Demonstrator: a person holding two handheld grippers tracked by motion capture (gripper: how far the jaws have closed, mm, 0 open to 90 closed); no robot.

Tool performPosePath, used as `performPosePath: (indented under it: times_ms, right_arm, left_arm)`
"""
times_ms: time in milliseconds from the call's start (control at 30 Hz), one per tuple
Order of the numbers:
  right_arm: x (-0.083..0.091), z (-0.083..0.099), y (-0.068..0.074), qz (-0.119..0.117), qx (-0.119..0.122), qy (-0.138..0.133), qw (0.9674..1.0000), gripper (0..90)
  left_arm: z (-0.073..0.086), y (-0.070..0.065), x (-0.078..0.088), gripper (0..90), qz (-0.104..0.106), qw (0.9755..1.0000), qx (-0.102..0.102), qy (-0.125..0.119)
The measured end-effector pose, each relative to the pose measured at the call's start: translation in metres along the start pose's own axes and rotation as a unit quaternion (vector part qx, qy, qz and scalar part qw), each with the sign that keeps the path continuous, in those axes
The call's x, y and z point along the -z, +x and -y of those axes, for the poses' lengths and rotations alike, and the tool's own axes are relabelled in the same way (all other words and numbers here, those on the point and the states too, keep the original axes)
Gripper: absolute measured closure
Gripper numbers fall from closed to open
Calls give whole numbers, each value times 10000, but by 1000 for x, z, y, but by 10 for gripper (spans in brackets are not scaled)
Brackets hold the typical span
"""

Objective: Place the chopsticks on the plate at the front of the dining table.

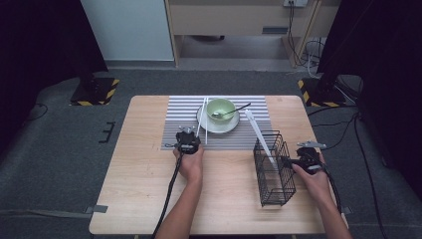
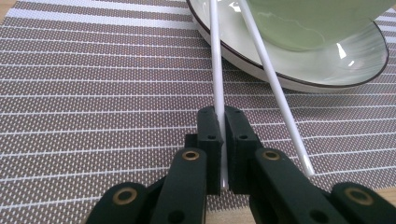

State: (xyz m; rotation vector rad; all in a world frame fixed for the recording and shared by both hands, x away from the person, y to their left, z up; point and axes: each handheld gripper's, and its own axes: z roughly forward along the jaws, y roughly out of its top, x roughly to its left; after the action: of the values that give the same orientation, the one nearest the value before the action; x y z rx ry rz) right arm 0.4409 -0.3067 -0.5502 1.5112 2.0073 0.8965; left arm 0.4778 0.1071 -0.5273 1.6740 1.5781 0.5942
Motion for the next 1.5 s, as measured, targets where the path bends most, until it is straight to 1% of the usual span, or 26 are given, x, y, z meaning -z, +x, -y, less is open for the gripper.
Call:
performPosePath:
  times_ms: [400, 667, 733, 867, 1100, 1500]
  right_arm:
    - [0, 0, 0, 1, 1, 1, 10000, 78]
    - [0, 0, 0, 6, 6, -2, 10000, 78]
    - [0, 0, 0, 9, 0, -3, 10000, 78]
    - [0, 0, 0, 8, -1, -3, 10000, 78]
    - [0, 0, 0, 7, 2, -3, 10000, 78]
    - [0, 0, 0, 5, -1, -3, 10000, 78]
  left_arm:
    - [1, -3, 0, 841, -21, 10000, 39, -34]
    - [0, -5, 1, 831, -26, 10000, -5, -56]
    - [0, -6, 1, 830, -7, 10000, -23, -60]
    - [1, -7, 0, 837, 32, 10000, 14, -58]
    - [0, -8, 0, 846, 59, 10000, 21, -63]
    - [0, -10, -2, 836, 107, 9999, 55, -83]
